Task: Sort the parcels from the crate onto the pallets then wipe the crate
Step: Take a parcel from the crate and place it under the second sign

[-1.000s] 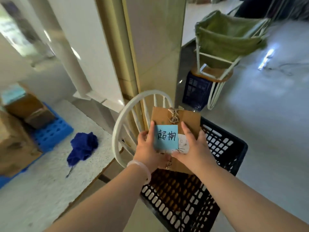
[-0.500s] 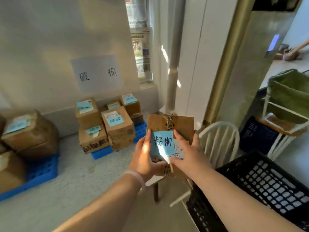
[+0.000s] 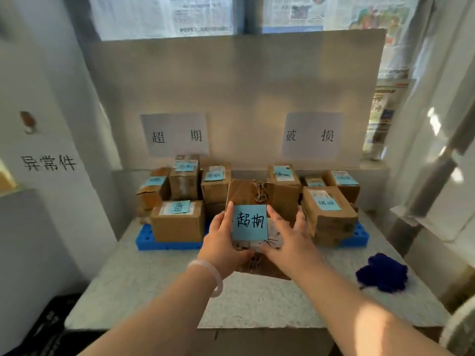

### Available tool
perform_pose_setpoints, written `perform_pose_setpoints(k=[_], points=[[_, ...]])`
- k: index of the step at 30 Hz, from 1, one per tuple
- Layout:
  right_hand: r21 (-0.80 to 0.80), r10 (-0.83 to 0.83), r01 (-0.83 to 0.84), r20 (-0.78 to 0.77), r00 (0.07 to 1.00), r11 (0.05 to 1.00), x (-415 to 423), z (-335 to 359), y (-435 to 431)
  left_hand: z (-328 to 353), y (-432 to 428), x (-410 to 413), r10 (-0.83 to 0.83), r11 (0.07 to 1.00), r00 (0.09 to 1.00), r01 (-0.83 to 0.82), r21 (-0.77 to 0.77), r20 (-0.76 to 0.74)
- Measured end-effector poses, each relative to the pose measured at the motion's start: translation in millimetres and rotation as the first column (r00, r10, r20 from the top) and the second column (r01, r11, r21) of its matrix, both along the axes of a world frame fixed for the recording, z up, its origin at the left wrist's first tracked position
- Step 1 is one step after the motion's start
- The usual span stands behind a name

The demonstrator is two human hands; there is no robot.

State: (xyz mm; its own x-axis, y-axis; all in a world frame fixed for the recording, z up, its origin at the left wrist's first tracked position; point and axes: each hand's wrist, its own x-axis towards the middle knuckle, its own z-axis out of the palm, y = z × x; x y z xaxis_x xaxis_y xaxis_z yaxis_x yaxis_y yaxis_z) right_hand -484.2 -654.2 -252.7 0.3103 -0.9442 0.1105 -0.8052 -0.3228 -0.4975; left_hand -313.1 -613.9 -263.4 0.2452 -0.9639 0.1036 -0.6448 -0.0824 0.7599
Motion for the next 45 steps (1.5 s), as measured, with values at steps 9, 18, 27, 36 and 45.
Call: perform_pose_setpoints(k=[9,18,27,36,45], points=[[0.033,0.182,-0.182,0.003,0.983,0.983,103.6,-7.2,-19.0,-13.3,9.9,93.4,0.181,0.982,0.984,-0.181,0.051,0.009],[0.095,0.186,-0.186,0.011,0.983,0.978,149.4,-11.2,-107.6,-14.9,-74.7,141.5,0.165,0.978,0.985,-0.17,0.121,0.046],[0.147,0.17,-0.165,-0.018,0.985,0.975,189.4,13.5,-228.0,3.7,-196.2,183.7,0.182,0.968,0.982,-0.187,0.169,0.04],[0.176,0.137,-0.14,0.03,0.99,0.974,229.5,17.1,-304.6,14.1,-275.2,222.3,0.186,0.964,0.983,-0.183,0.192,0.001],[0.262,0.064,-0.082,0.077,0.995,0.962,256.7,9.0,-345.1,0.5,-319.7,243.0,0.141,0.957,0.99,-0.144,0.253,0.032]])
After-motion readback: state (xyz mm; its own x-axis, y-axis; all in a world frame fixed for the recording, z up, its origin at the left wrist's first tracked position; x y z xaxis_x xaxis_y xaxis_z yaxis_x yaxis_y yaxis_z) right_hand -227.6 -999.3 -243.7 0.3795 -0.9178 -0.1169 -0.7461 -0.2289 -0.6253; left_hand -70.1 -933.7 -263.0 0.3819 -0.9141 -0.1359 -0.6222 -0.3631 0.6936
